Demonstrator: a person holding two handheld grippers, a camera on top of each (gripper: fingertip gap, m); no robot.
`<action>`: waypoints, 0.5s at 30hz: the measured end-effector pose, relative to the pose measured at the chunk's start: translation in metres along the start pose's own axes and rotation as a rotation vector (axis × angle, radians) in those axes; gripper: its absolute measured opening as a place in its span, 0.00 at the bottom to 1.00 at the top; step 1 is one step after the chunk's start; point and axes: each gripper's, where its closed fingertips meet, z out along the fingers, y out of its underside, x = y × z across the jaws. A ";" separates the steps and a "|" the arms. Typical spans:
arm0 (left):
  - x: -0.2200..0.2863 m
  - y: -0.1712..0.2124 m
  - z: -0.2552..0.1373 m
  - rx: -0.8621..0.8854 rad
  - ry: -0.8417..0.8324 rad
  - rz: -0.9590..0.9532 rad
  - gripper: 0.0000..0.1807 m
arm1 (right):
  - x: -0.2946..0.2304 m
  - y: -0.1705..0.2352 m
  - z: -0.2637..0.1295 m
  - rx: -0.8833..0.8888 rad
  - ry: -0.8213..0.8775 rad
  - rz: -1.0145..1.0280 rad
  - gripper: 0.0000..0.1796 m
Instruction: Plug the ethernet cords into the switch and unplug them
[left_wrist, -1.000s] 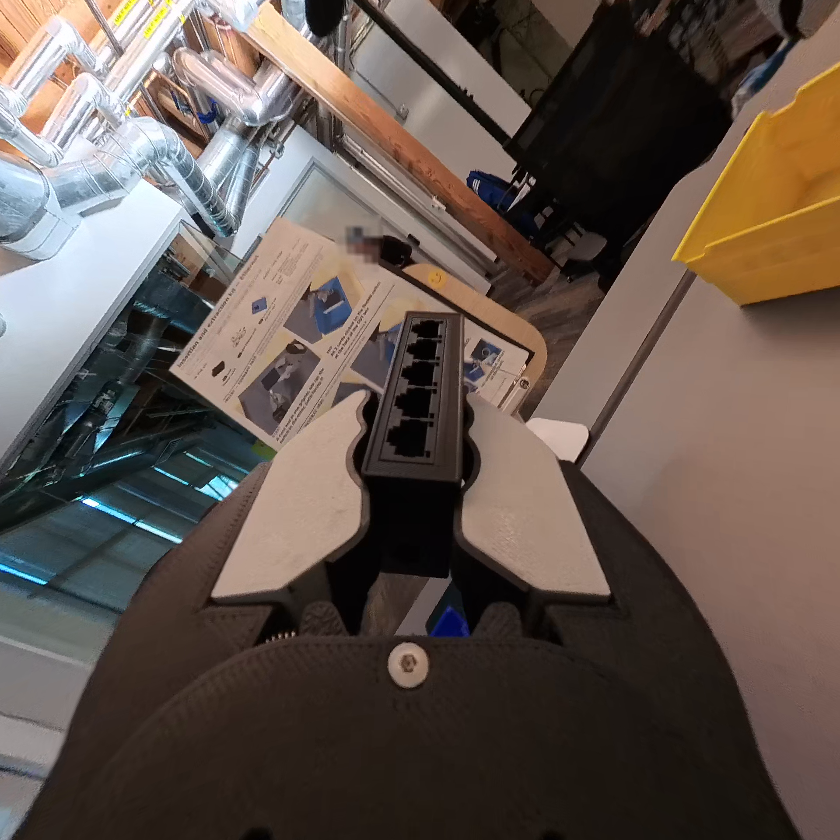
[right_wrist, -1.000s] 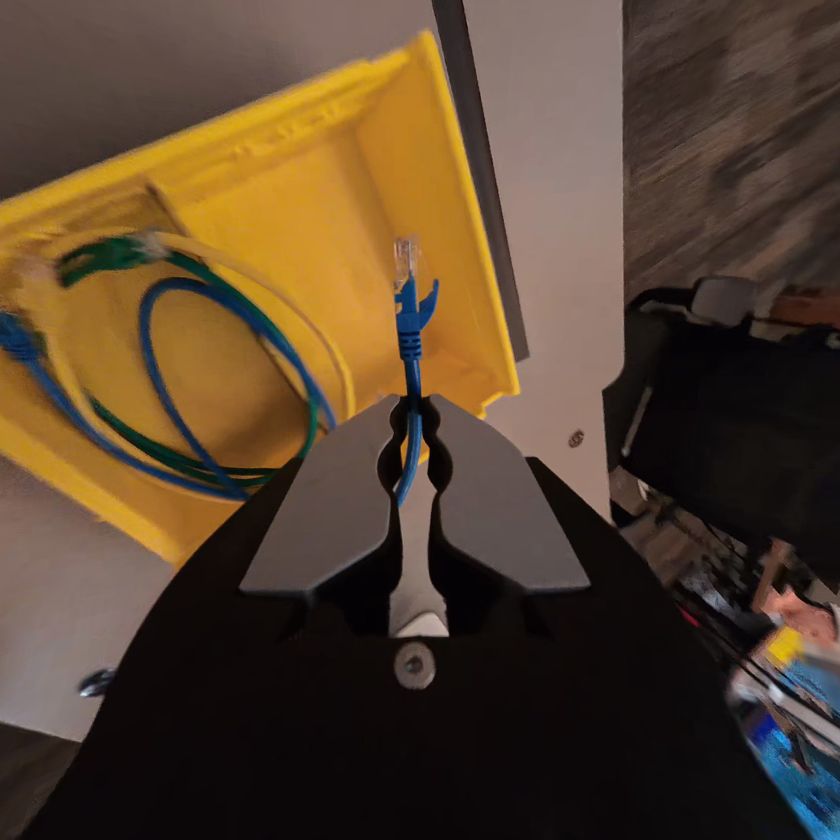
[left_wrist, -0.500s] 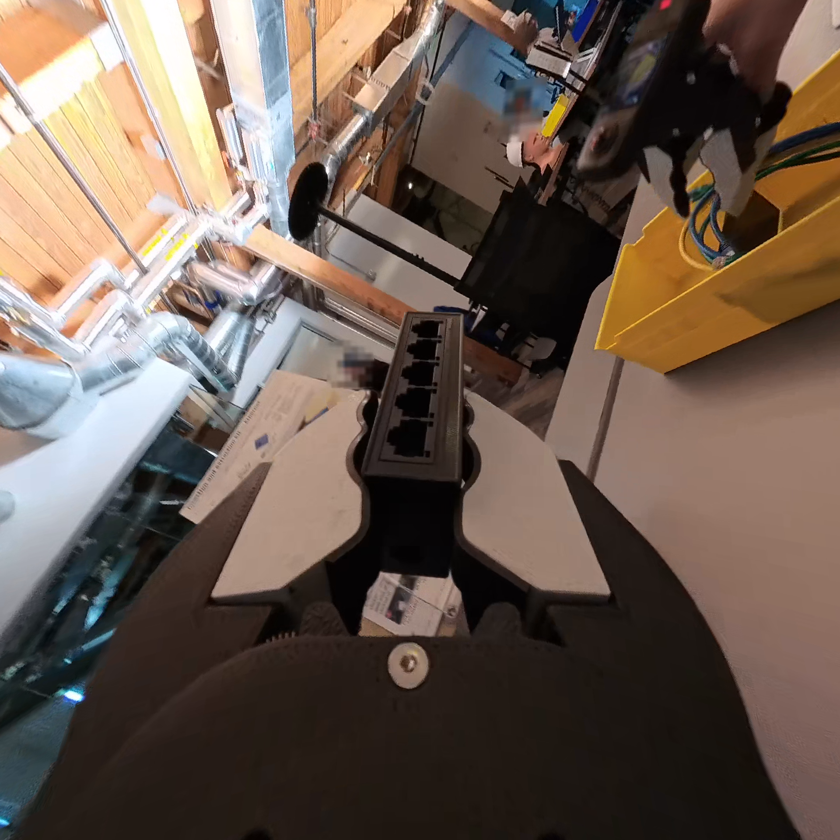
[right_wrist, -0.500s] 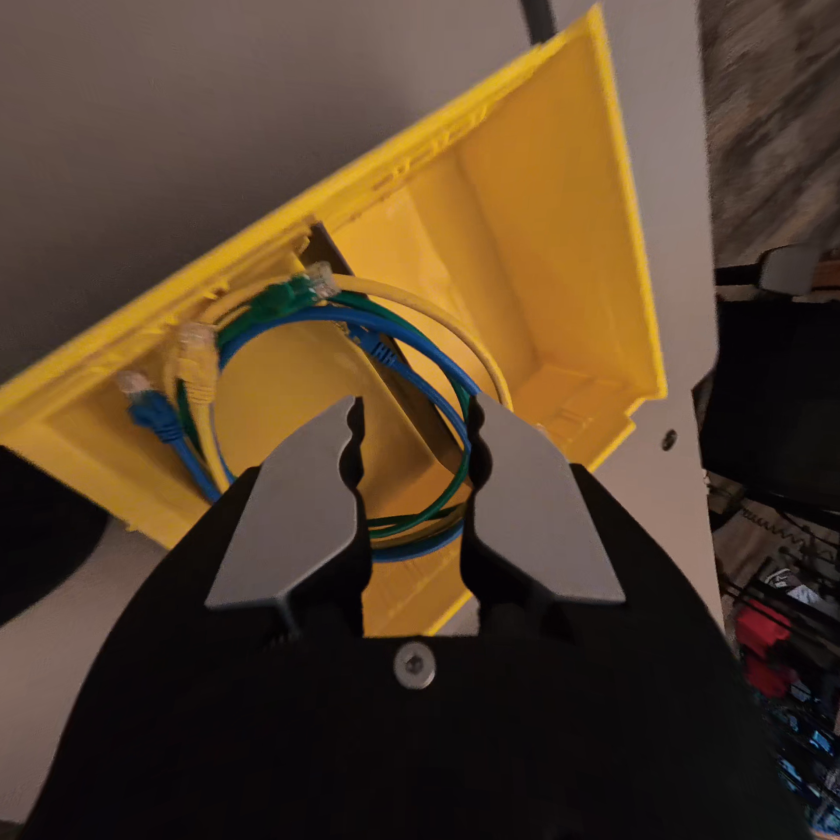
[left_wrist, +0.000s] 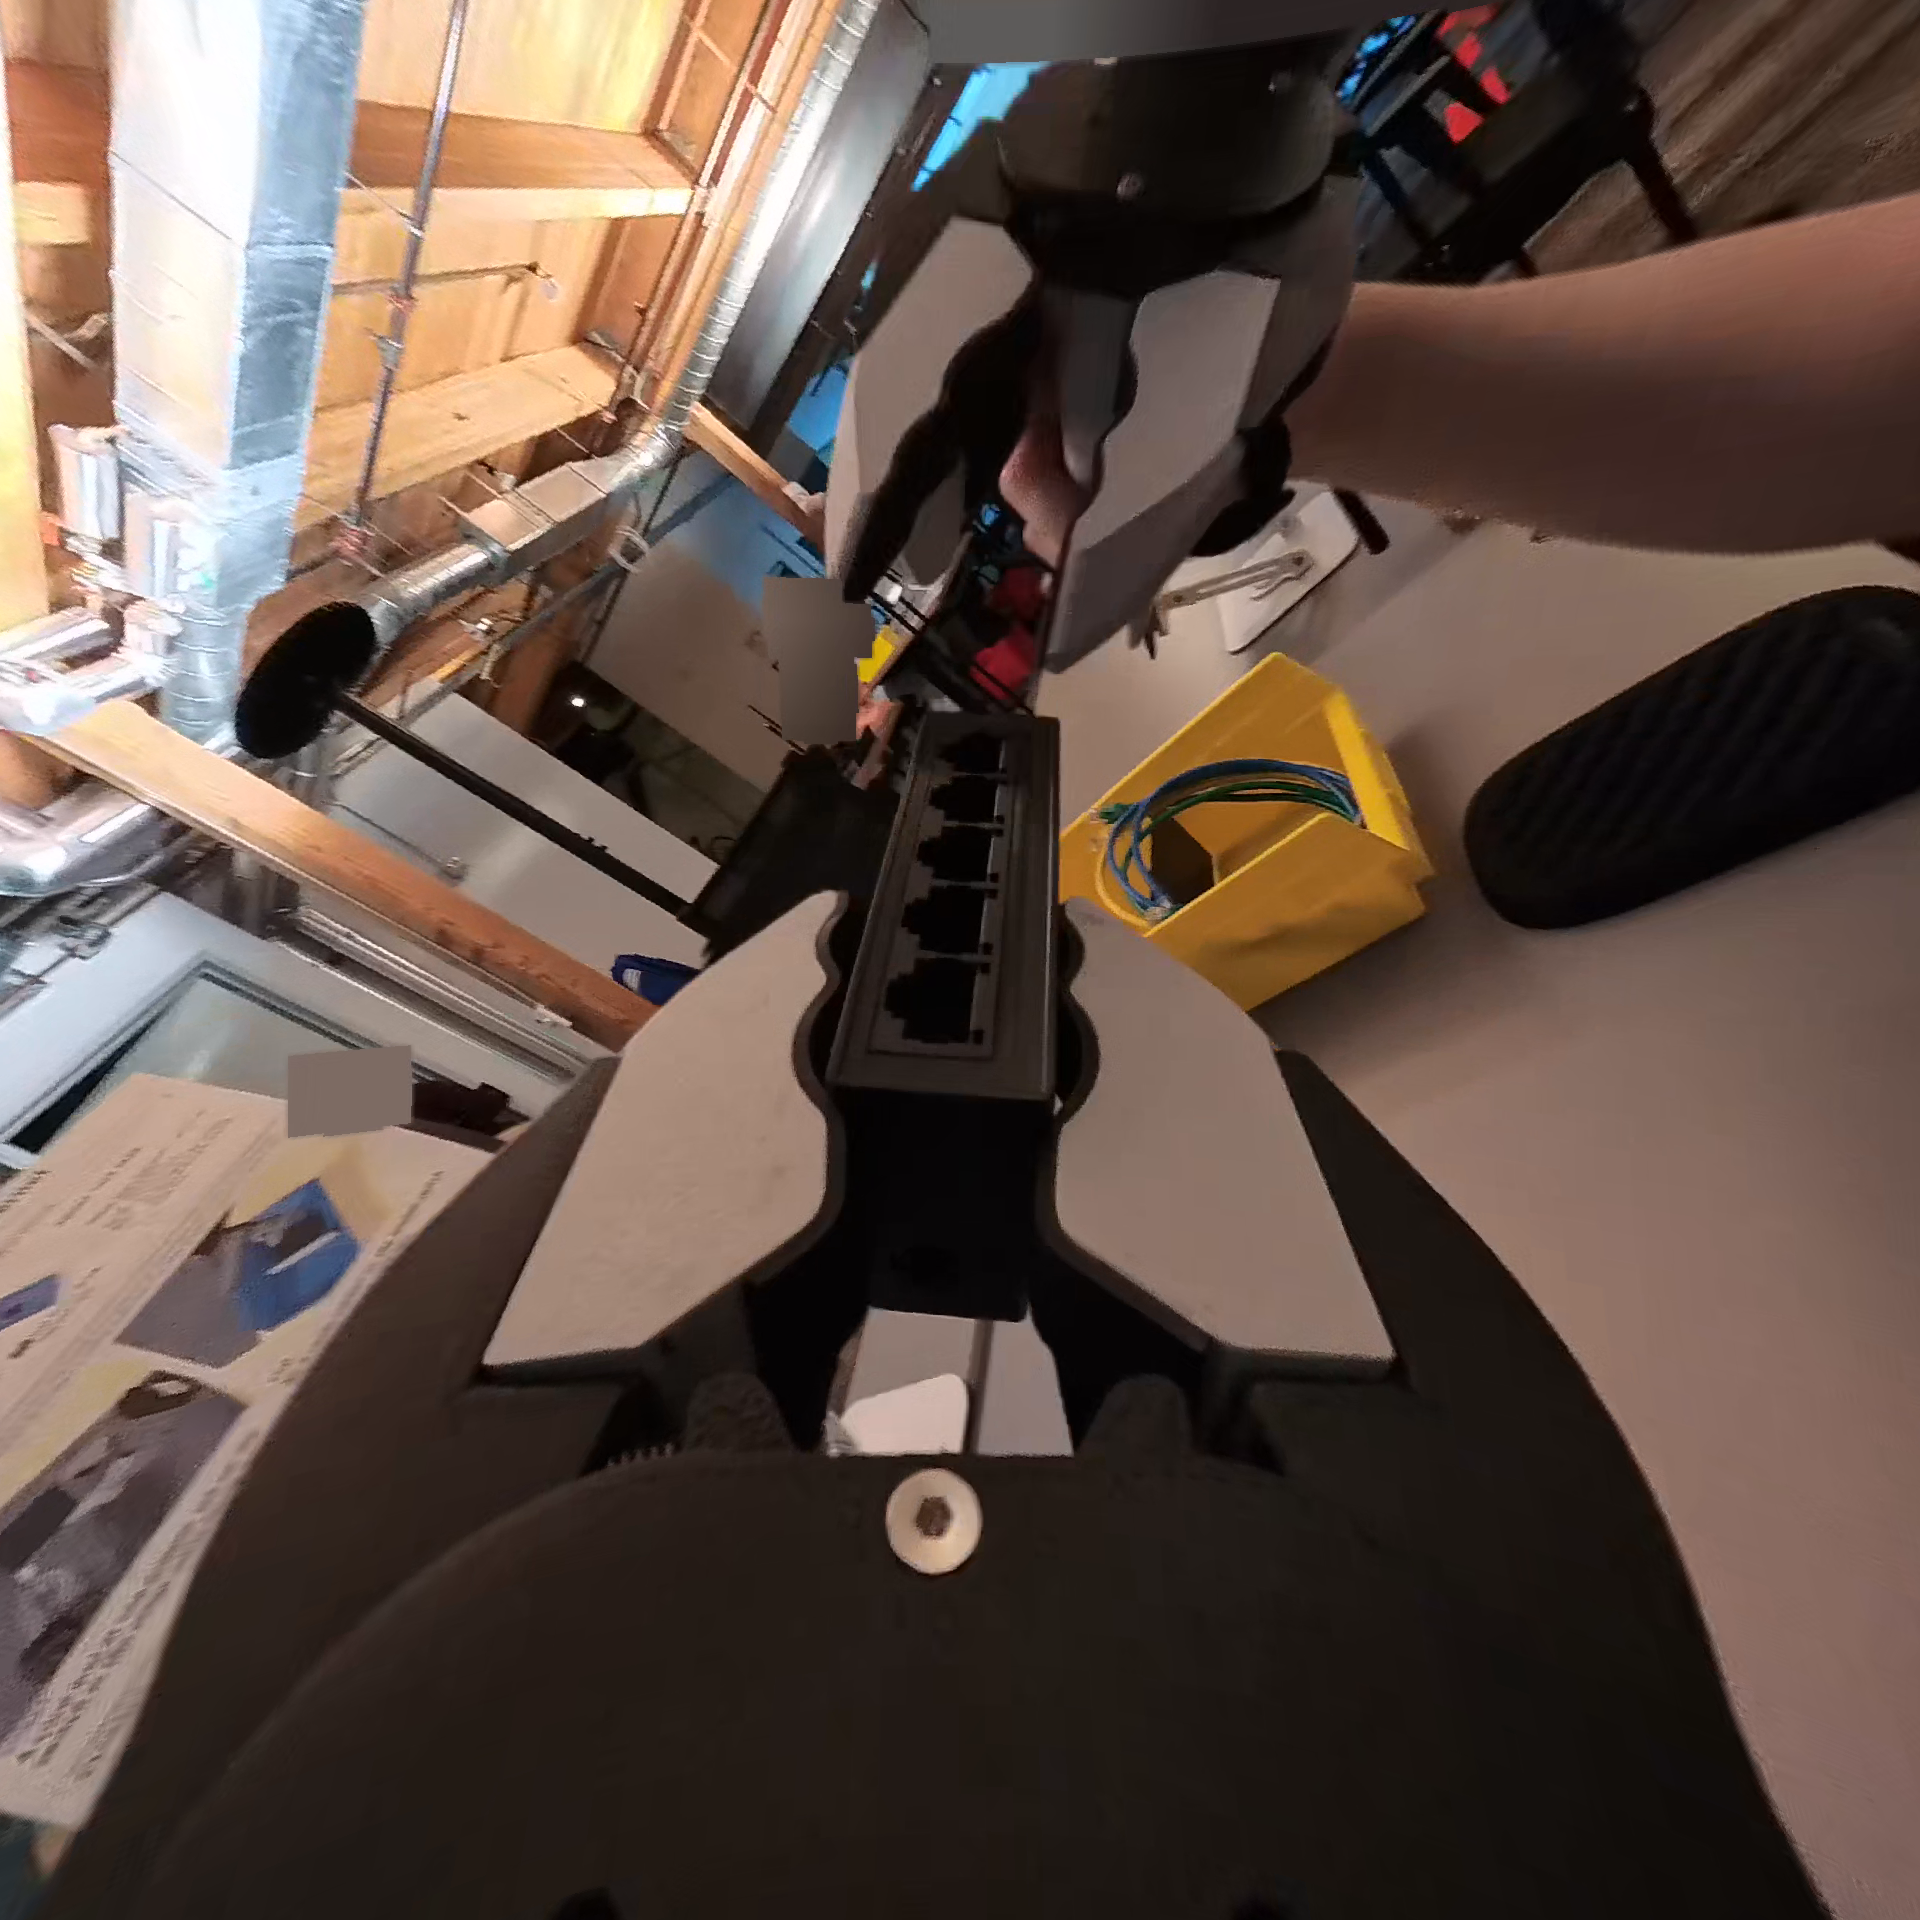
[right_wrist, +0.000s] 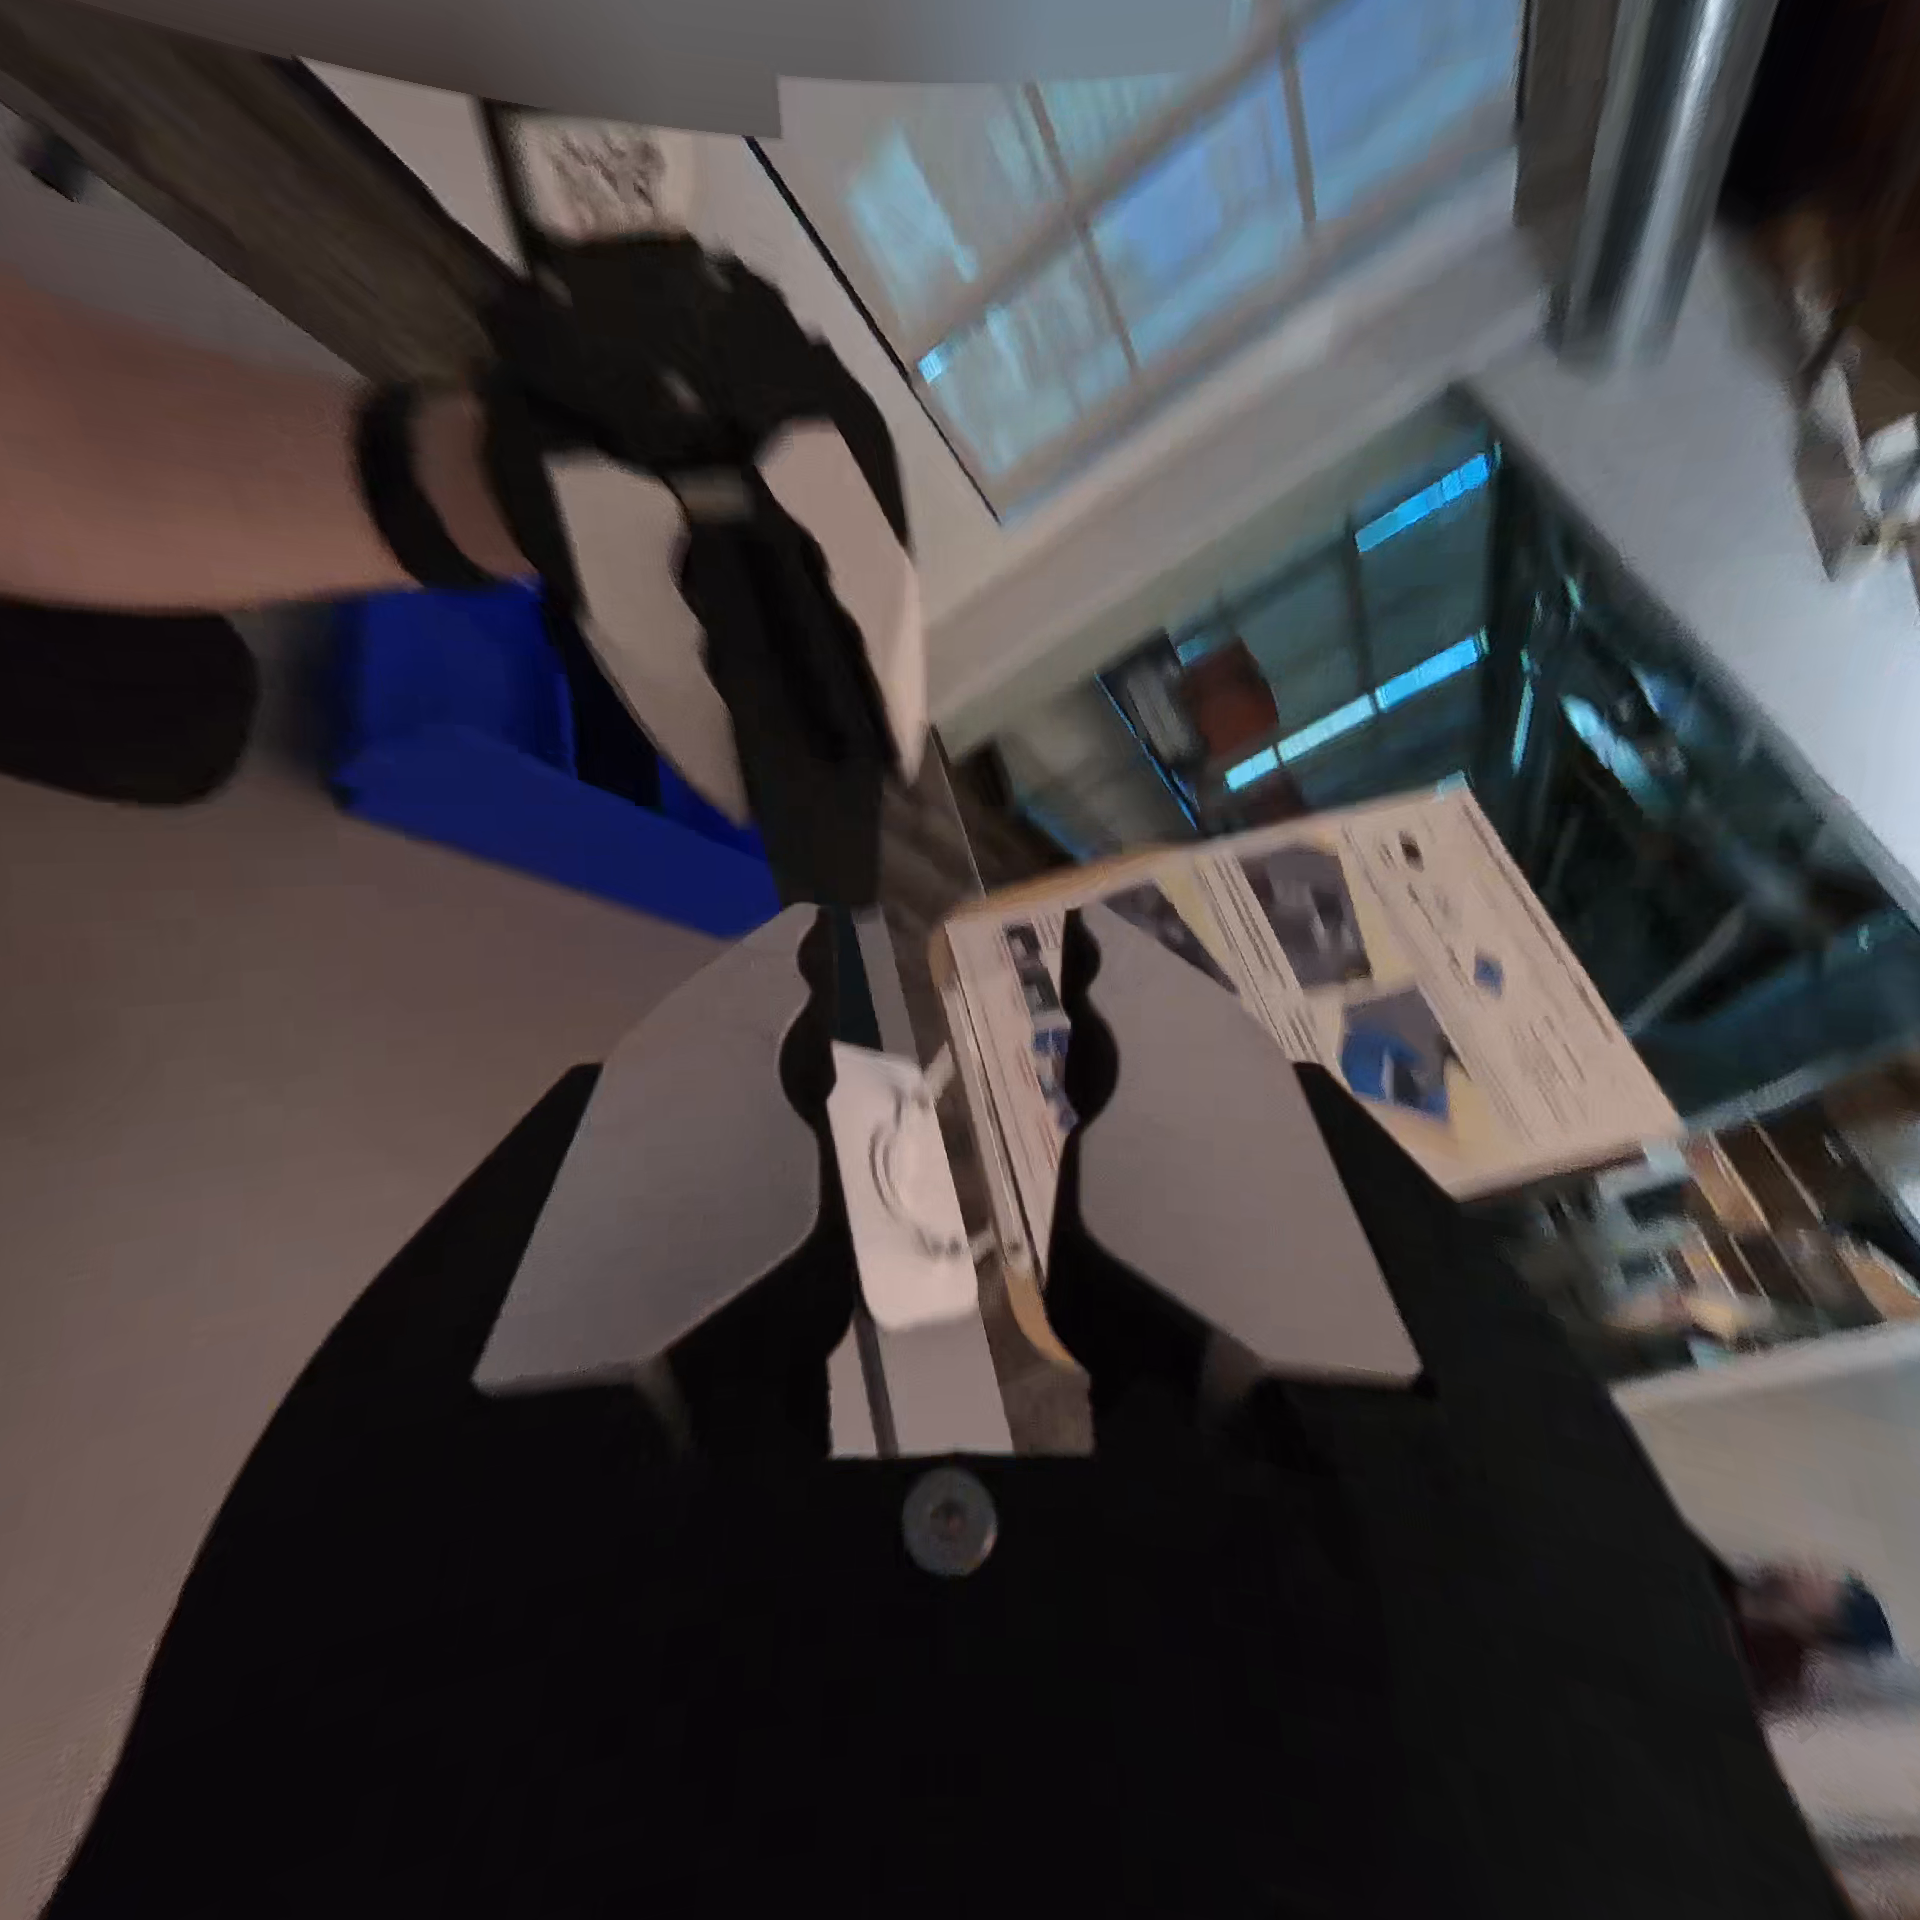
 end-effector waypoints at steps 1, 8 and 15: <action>0.001 0.001 0.002 -0.001 0.012 -0.015 0.18 | -0.011 -0.009 0.008 0.037 -0.055 -0.002 0.24; 0.008 0.013 0.012 0.019 0.090 -0.137 0.18 | -0.034 0.010 0.047 0.041 -0.254 0.118 0.16; -0.002 0.046 0.016 -0.099 0.086 -0.279 0.20 | -0.033 0.044 0.050 0.054 -0.275 0.210 0.15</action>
